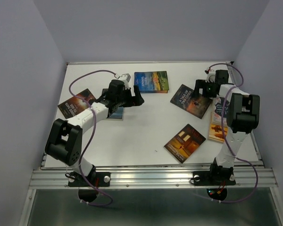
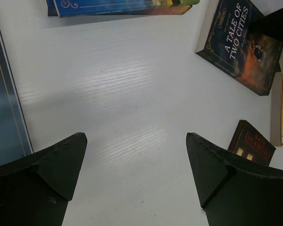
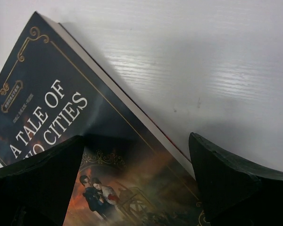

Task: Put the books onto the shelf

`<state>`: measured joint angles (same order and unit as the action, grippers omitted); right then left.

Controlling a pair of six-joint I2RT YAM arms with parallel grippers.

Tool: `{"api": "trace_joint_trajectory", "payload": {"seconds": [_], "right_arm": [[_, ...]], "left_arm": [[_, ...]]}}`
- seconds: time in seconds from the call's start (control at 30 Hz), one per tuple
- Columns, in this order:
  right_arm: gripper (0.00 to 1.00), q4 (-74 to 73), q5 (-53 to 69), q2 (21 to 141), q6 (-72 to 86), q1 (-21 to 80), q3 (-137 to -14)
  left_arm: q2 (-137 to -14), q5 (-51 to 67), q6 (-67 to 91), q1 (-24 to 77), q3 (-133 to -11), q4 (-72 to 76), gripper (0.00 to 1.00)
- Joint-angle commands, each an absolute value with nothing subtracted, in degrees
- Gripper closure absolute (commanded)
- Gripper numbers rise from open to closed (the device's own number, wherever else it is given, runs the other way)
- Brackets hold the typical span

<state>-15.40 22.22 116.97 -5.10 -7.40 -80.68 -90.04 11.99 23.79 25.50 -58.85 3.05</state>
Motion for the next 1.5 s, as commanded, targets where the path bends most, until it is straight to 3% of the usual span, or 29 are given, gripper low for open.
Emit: {"api": "trace_joint_trajectory", "payload": {"seconds": [0.0, 0.1, 0.37, 0.47, 0.53, 0.73, 0.97, 1.27, 1.47], "right_arm": [[0.05, -16.00, 30.23, 114.17, -6.42, -6.59, -76.65], [0.11, -15.56, 33.92, 113.38, -5.19, -5.37, -73.57], [0.14, -14.41, 34.01, 115.75, -10.72, 8.00, -72.33], [0.26, -14.68, 33.14, 117.33, -7.93, 10.80, -72.69], [0.30, -13.02, 33.14, 117.07, -4.43, 11.33, -71.38], [0.30, -5.29, 31.37, 111.90, 11.32, 14.41, -63.38], [0.30, -2.99, 28.83, 110.39, 16.43, 16.87, -58.98], [0.40, -2.38, 27.42, 109.95, 20.65, 17.93, -56.61], [0.51, -0.70, 29.88, 108.90, 26.10, 18.54, -51.51]], "left_arm": [[-87.28, 14.24, 25.92, 26.01, -55.73, 8.52, 0.01], [-87.80, 15.11, 27.24, 26.28, -55.02, 9.67, 0.01], [-90.44, 16.52, 27.16, 27.60, -56.95, 10.11, 0.01], [-89.83, 15.65, 28.64, 28.12, -55.21, 9.50, 0.01], [-89.22, 14.94, 29.53, 28.39, -53.80, 9.14, 0.01], [-89.73, 12.48, 33.48, 30.32, -49.05, 9.32, 0.01], [-96.84, 13.71, 39.63, 30.76, -48.95, 15.01, 0.03], [-105.20, 17.13, 42.89, 33.66, -54.14, 18.71, 0.06], [-104.25, 28.81, 47.80, 35.33, -52.30, 30.37, 0.07]]}}
